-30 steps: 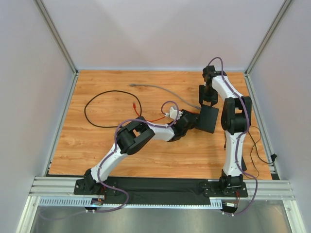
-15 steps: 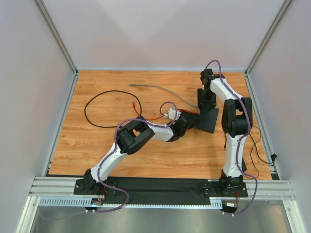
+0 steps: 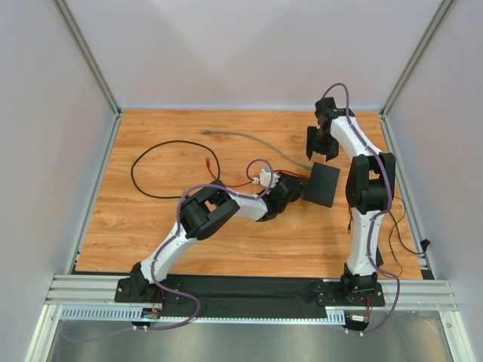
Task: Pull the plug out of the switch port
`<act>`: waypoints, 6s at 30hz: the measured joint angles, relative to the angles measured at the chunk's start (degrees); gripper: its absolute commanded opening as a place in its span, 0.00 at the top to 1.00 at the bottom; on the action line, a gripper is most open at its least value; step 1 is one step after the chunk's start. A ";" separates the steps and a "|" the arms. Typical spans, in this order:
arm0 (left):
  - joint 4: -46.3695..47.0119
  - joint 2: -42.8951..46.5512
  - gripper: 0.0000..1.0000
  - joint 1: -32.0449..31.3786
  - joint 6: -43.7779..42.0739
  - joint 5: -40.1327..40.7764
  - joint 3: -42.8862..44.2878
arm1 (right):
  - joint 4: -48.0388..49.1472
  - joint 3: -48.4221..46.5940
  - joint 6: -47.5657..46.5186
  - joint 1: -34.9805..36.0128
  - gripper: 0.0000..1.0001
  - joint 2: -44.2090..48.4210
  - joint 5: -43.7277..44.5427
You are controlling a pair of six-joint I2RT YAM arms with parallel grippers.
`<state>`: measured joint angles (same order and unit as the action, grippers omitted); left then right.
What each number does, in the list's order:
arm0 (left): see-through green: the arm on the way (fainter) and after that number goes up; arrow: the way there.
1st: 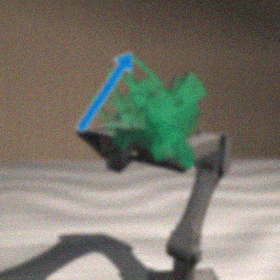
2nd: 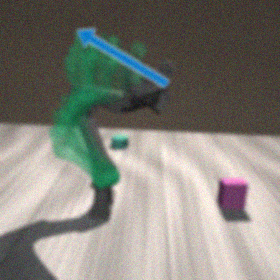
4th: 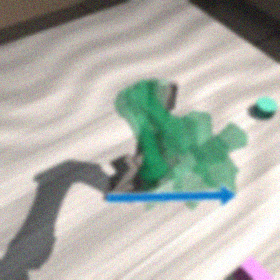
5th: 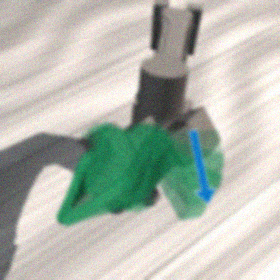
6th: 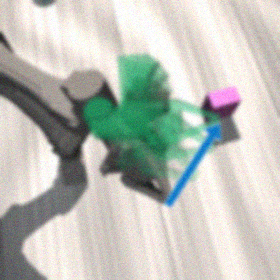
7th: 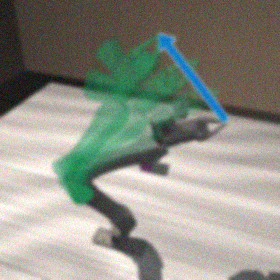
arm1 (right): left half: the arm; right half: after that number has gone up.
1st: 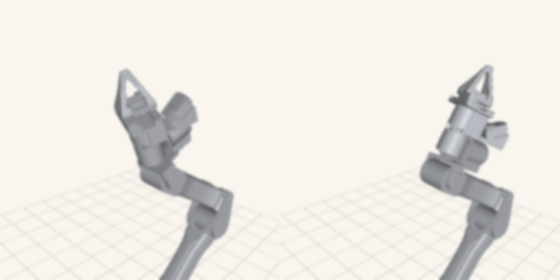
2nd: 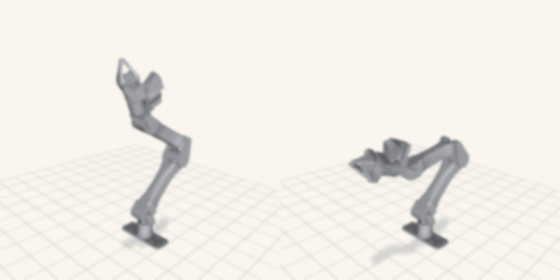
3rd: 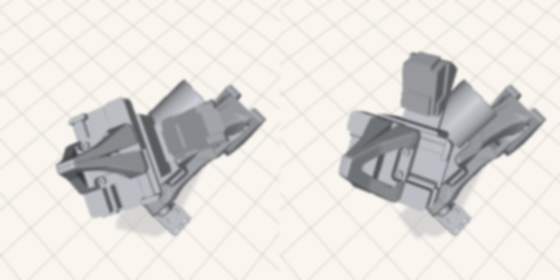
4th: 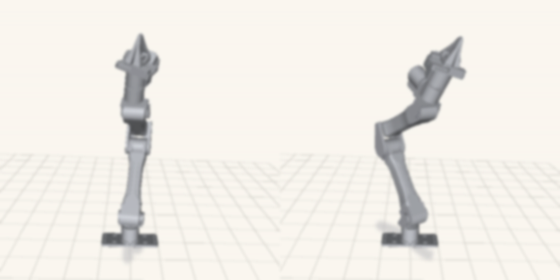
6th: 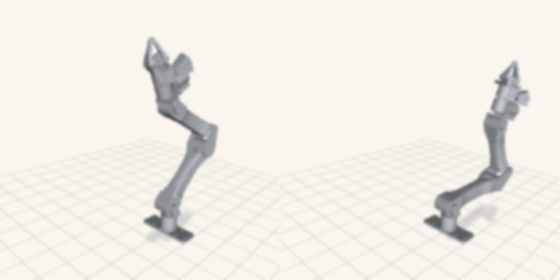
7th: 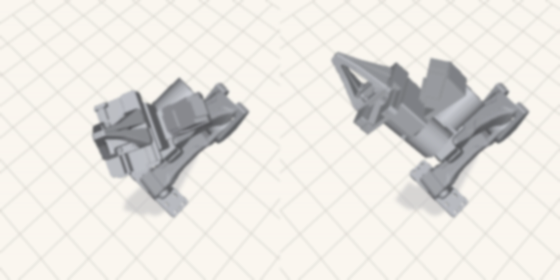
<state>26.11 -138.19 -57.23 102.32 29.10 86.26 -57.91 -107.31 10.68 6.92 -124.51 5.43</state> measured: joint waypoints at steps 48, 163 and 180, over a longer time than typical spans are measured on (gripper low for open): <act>1.09 1.22 0.59 0.17 -3.37 -0.46 -1.77 | -1.07 0.55 -0.17 -5.18 0.42 -5.62 -13.38; 8.07 42.93 1.00 27.10 -30.32 -15.45 -45.62 | 7.45 19.87 0.68 5.14 0.39 8.94 3.89; 6.05 38.49 0.14 30.08 -26.12 -26.03 -50.66 | 6.56 20.06 1.09 5.01 0.39 9.55 1.01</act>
<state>32.16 -99.70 -27.16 76.20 3.07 35.59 -51.35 -87.24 11.77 11.92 -114.96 6.44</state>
